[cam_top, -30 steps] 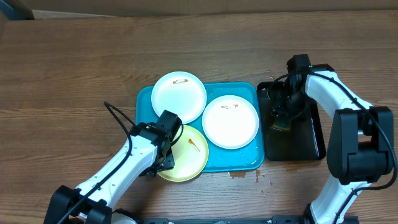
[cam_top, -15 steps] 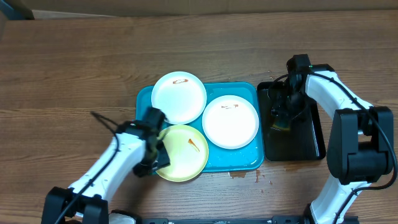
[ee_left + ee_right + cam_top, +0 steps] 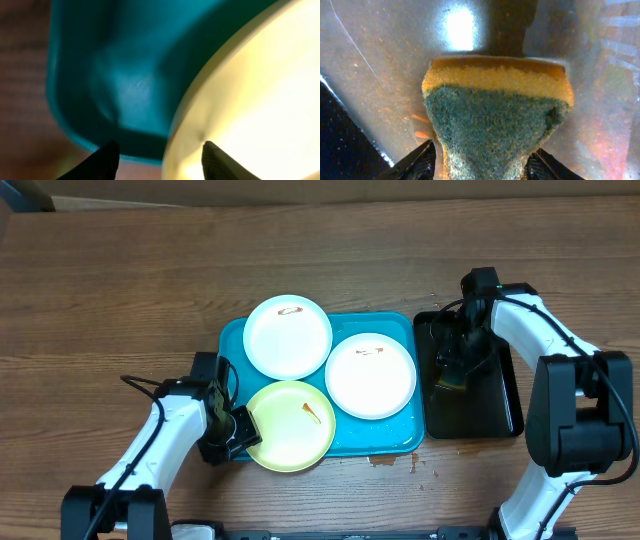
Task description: Clean dirty plates on tray and stack at the side
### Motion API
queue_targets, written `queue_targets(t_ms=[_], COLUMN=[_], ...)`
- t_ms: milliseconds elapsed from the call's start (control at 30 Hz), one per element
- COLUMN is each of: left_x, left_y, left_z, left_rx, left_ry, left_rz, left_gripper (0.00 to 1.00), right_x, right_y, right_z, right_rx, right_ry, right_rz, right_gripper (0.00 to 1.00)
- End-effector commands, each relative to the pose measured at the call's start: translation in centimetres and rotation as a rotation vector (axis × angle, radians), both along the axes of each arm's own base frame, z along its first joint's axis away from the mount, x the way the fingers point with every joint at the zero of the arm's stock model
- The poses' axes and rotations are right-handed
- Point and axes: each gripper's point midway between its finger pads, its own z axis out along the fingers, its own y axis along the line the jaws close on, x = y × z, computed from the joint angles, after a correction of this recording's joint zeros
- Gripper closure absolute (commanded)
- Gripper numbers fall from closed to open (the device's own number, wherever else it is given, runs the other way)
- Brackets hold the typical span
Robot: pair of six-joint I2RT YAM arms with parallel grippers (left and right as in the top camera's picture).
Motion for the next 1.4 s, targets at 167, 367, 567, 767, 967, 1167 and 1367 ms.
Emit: queue_targets(t_ms=[167, 367, 567, 767, 967, 1167, 1367], left_x=[-0.5, 0.5, 0.8, 0.7, 0.5, 0.5, 0.5], left_y=[-0.3, 0.2, 0.5, 0.5, 0.5, 0.5, 0.5], left_z=[-0.4, 1.1, 1.9, 1.9, 1.9, 1.9, 1.9], left_rx=[-0.014, 0.016, 0.035, 0.035, 0.035, 0.034, 0.035], left_ry=[-0.002, -0.016, -0.013, -0.011, -0.002, -0.003, -0.005], left_rz=[-0.030, -0.062, -0.089, -0.089, -0.090, -0.101, -0.101], left_gripper=[0.96, 0.96, 0.96, 0.95, 0.89, 0.86, 0.83], right_x=[0.4, 0.5, -0.1, -0.2, -1.3, -1.6, 0.5], right_y=[-0.1, -0.1, -0.1, -0.4, -0.6, -0.6, -0.9], right_z=[0.7, 0.8, 0.8, 0.7, 0.8, 0.8, 0.7], right_rx=[0.002, 0.002, 0.001, -0.017, -0.025, -0.026, -0.037], right_ry=[-0.031, -0.035, -0.010, -0.008, 0.038, 0.048, -0.036], right_rz=[-0.002, -0.001, 0.002, 0.002, -0.001, -0.001, -0.005], right_gripper=[0.53, 0.96, 0.38, 0.66, 0.49, 0.69, 0.28])
